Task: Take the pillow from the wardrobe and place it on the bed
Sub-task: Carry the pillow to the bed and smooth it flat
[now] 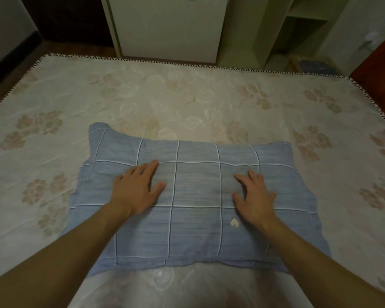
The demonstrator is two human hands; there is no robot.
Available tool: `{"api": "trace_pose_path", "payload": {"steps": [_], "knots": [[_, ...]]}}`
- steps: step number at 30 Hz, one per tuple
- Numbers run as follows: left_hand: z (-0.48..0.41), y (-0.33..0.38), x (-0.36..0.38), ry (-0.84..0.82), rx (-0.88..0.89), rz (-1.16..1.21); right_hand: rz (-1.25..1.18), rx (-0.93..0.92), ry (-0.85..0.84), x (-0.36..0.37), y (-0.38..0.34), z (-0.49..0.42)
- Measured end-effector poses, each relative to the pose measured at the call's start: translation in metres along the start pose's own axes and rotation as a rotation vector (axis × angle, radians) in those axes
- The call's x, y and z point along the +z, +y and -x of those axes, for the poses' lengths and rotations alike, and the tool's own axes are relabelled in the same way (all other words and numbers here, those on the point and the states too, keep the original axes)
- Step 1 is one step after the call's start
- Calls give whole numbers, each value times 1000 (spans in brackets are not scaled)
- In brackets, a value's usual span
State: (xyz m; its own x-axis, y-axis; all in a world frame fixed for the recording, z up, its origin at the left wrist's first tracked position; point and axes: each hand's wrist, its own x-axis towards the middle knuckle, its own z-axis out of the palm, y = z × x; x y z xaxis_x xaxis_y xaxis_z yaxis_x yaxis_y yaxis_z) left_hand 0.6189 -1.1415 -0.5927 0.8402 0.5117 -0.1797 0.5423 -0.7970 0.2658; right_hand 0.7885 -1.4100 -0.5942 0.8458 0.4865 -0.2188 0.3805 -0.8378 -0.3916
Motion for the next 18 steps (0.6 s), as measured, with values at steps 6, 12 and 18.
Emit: {"api": "trace_pose_path", "payload": {"steps": [6,12,18], "knots": [[18,-19,0,175,-23,3,-60,-22,273,4,-13,8],[27,-13,4,229,-70,-42,-23,-9,285,18,-15,13],[61,-6,-2,365,-34,48,63,-29,160,8,-6,-6]]}}
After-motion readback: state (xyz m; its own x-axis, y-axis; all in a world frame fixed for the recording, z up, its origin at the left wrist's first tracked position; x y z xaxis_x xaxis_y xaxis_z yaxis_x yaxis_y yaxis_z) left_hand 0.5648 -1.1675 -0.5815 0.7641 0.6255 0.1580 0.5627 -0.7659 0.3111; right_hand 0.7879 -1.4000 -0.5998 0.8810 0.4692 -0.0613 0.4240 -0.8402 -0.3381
